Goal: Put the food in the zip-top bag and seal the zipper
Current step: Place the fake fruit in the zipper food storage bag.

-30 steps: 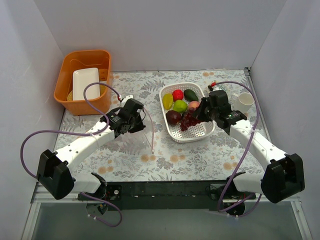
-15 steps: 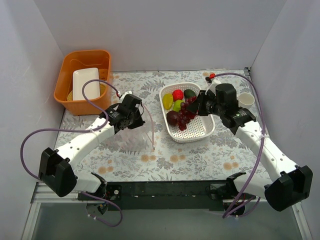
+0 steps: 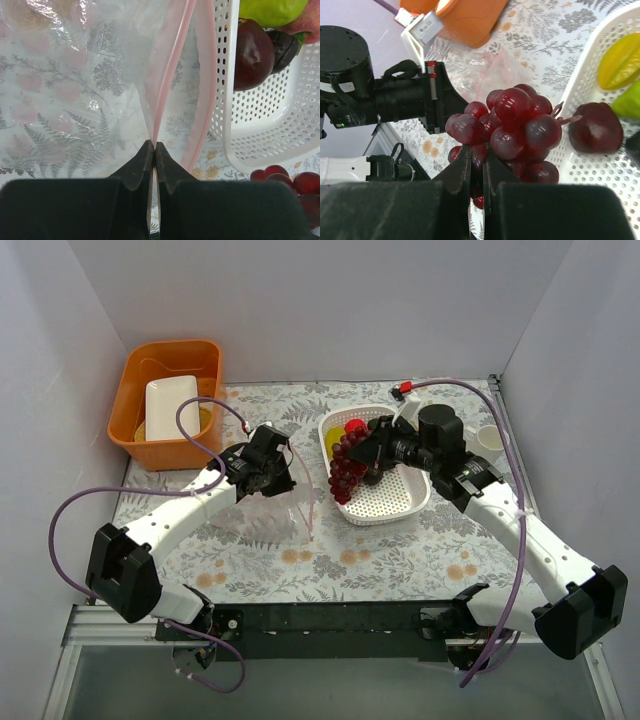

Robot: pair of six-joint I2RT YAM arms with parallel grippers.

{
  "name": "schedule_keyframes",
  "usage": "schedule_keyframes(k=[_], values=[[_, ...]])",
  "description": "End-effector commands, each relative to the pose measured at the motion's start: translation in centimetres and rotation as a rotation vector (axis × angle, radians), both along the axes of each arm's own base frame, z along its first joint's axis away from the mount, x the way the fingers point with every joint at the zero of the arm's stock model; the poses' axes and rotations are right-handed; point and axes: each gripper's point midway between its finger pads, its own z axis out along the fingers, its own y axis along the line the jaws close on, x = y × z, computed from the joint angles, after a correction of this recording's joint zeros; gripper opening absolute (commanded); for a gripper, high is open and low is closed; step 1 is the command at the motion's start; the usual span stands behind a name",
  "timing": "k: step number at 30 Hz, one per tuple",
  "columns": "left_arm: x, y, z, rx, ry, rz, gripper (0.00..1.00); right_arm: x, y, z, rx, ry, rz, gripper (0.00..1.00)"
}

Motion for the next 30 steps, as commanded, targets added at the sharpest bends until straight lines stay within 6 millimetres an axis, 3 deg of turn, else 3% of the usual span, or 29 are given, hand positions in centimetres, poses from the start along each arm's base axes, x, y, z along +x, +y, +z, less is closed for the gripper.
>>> schedule_keyframes(k=[1,15,21,30], values=[[0.8,-1.2,1.4,-0.052,-0.025,-0.025,0.0,0.3,2.8,4.8,0.114,-0.116,0.06,0.02],[0.8,-2.2,1.4,-0.109,-0.018,-0.024,0.0,1.5,6.8,3.2,0.142,-0.122,0.055,0.02],[0.6,-1.6,2.7,-0.123,-0.05,-0.003,0.0,1.8,7.4,-0.4,0.082,-0.08,0.05,0.01],[0.9,-1.0,4.5,-0.124,-0.092,0.024,0.0,0.4,8.5,-5.2,-0.058,-0.025,0.079,0.01]])
